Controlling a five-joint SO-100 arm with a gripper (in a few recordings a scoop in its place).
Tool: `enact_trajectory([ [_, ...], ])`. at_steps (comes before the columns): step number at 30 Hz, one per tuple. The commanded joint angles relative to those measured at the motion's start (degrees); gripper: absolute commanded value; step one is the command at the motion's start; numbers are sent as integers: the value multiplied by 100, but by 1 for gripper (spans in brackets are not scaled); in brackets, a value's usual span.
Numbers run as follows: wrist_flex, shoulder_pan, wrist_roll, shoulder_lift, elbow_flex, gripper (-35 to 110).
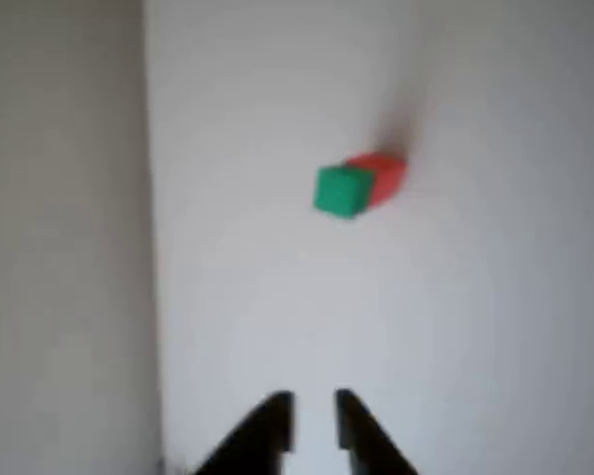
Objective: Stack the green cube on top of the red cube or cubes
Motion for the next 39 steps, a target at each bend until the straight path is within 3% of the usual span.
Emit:
enact_trajectory([
  [1, -185, -158, -167, 1652, 1160, -2],
  [7, -1380, 308, -193, 3911, 4315, -2],
  [12, -2294, 844, -396, 4368, 5968, -1],
  [23, -2848, 861, -457, 5704, 8657, -1],
  [39, -2909, 809, -483, 5774, 9281, -1],
])
